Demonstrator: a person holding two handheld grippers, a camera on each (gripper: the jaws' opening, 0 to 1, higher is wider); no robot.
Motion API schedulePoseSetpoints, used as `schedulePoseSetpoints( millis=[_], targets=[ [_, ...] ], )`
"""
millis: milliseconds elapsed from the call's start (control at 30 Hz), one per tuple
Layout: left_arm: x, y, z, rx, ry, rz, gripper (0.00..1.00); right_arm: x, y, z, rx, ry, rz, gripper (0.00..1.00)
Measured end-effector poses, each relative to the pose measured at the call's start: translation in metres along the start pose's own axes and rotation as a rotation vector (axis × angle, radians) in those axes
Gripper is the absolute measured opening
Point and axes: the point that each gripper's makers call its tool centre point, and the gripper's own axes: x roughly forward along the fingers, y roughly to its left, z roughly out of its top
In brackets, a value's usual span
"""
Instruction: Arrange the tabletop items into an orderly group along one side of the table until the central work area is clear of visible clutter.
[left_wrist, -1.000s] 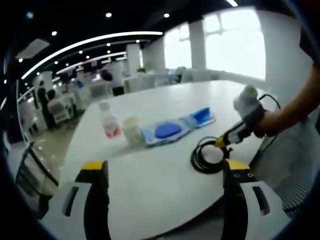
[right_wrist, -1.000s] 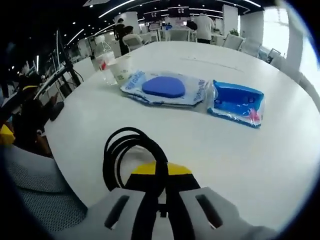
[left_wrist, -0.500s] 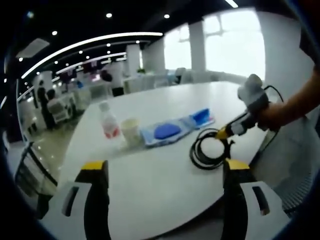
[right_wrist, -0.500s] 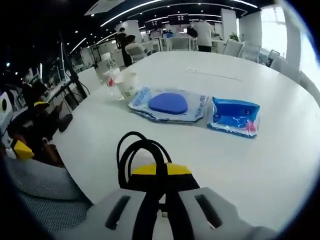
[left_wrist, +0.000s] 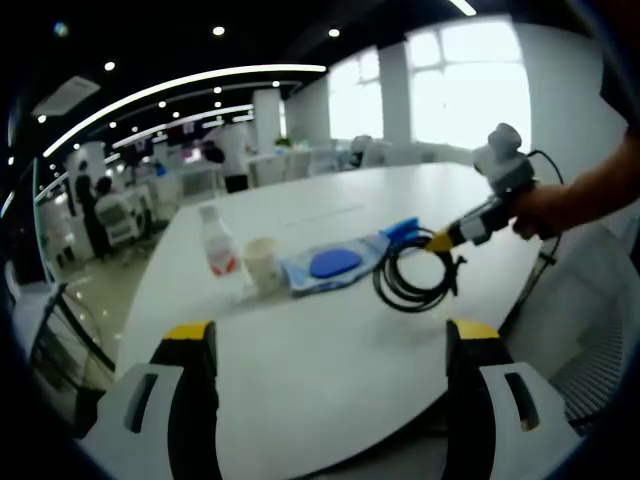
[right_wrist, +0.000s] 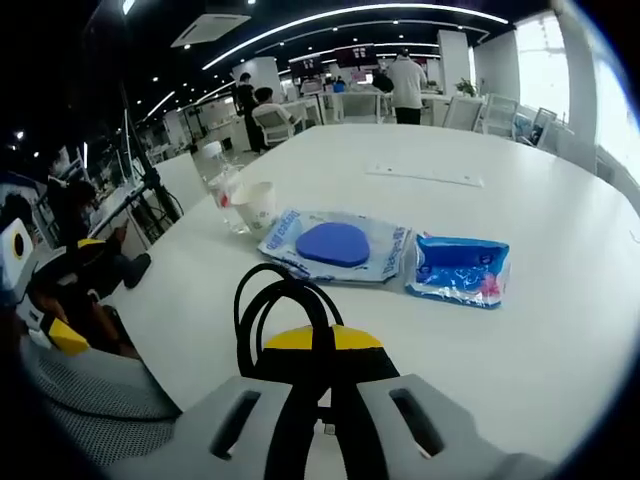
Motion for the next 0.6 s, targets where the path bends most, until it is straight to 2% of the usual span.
schedulePoseSetpoints(
  millis=[267, 600],
  targets=[
    [0.0, 0.0, 0.0, 0.001, 0.003, -0.001, 0.92, 0.001, -0.016, 0.004, 0.012, -0.003, -0.023, 0.01],
    [0.0, -0.001, -0.001, 0.003, 0.008, -0.002, 0.92, 0.006, -0.038, -0.001, 0.029, 0.012, -0.066, 0.01]
  ],
)
